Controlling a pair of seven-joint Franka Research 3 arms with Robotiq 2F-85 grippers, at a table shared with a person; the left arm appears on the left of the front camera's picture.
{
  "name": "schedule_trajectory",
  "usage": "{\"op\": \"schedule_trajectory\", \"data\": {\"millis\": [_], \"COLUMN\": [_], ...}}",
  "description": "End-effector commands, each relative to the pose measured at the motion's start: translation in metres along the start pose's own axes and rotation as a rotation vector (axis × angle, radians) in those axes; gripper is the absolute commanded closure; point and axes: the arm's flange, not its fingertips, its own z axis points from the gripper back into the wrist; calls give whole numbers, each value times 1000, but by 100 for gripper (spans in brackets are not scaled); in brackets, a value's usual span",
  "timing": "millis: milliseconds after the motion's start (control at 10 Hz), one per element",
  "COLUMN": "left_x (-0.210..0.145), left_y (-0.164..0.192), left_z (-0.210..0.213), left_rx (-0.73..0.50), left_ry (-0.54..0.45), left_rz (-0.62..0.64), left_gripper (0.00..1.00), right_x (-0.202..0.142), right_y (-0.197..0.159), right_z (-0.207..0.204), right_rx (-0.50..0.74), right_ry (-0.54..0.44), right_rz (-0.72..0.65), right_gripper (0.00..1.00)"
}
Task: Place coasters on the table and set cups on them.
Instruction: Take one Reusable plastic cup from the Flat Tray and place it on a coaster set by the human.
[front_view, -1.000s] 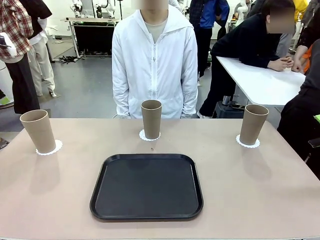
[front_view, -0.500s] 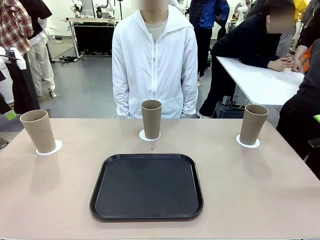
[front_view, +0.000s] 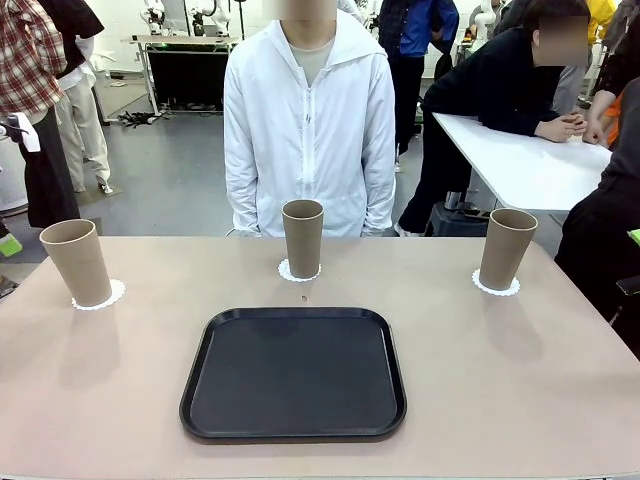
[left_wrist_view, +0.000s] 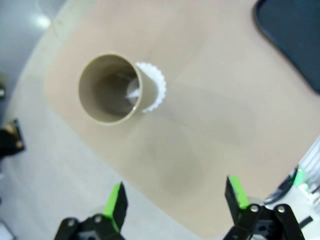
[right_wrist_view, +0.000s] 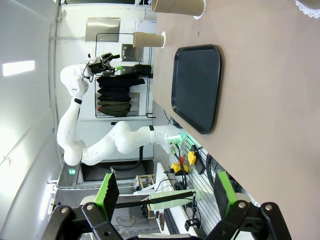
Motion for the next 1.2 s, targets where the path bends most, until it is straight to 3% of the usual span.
{"op": "schedule_trajectory", "data": {"millis": [0, 700, 800, 900, 1100], "left_x": [3, 1, -6, -20, -56], "left_y": [-1, -1, 9, 19, 42], "left_z": [1, 0, 12, 18, 26], "left_rx": [20, 2, -200, -389, -616], "left_ry": [0, 0, -36, -44, -133], "left_rz": [12, -1, 182, 287, 424], "left_gripper": [0, 0, 0, 0, 0], "right_x": [-1, -1, -1, -1, -1], "right_y": [1, 1, 1, 1, 1], "right_z": [1, 1, 1, 1, 1], "right_rx": [9, 9, 9, 9, 9], "right_ry": [2, 2, 2, 2, 2], "right_rz": [4, 4, 4, 4, 4], "right_gripper": [0, 0, 0, 0, 0]}}
